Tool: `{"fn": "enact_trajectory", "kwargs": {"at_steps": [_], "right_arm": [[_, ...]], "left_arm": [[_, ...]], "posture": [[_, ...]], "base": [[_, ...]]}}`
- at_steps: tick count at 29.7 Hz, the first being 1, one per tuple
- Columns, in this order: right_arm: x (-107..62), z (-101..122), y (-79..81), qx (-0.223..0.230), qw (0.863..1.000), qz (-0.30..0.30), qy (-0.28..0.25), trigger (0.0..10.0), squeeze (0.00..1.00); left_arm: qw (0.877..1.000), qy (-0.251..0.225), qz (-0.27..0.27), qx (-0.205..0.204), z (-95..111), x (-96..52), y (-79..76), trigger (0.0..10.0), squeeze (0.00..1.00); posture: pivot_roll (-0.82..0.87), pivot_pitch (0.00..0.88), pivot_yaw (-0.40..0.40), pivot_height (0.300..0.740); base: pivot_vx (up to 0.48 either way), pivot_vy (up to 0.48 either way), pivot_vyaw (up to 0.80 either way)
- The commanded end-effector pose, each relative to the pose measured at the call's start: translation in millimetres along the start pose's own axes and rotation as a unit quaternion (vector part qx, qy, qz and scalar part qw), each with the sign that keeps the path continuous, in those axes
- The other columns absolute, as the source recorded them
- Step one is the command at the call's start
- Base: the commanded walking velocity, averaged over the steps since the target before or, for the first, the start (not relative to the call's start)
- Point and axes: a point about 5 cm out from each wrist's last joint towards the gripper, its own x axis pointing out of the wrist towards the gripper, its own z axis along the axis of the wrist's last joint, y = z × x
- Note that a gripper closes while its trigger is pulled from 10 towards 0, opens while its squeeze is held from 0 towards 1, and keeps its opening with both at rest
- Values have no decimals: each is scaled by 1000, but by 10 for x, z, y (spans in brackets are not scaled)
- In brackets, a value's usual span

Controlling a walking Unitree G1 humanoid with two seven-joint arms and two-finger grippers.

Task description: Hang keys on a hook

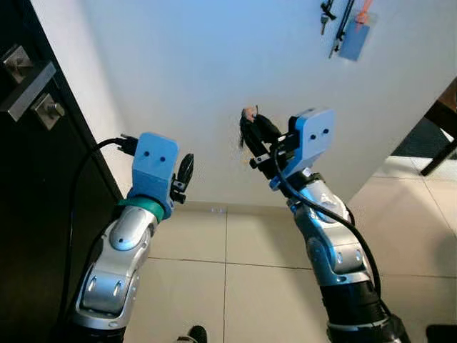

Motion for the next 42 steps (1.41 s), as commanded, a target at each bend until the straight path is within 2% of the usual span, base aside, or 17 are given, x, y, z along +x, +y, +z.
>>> {"fn": "enact_trajectory", "kwargs": {"at_steps": [1, 11, 21, 42], "right_arm": [[-39, -50, -25, 13, 1000, -10, 9, 10000, 0], [-40, -53, -30, 10, 1000, -10, 9, 10000, 0], [-42, -61, -32, 4, 1000, -13, 9, 10000, 0], [-45, -64, -37, 2, 1000, -12, 8, 10000, 0]], "left_arm": [[1000, 1, -5, 2, -18, -16, -18, 10000, 0], [1000, 2, -10, -3, -29, -23, -34, 10000, 0], [1000, -1, -8, 1, -43, -23, -31, 10000, 0], [1000, -7, -6, 4, -46, -6, -36, 10000, 0]], "posture": [[-34, 100, 87, 740], [-34, 102, 88, 740], [-33, 104, 87, 740], [-36, 103, 85, 740]], "base": [[0, 0, -800], [0, 0, -753], [0, 0, -310], [439, 0, 0]]}}
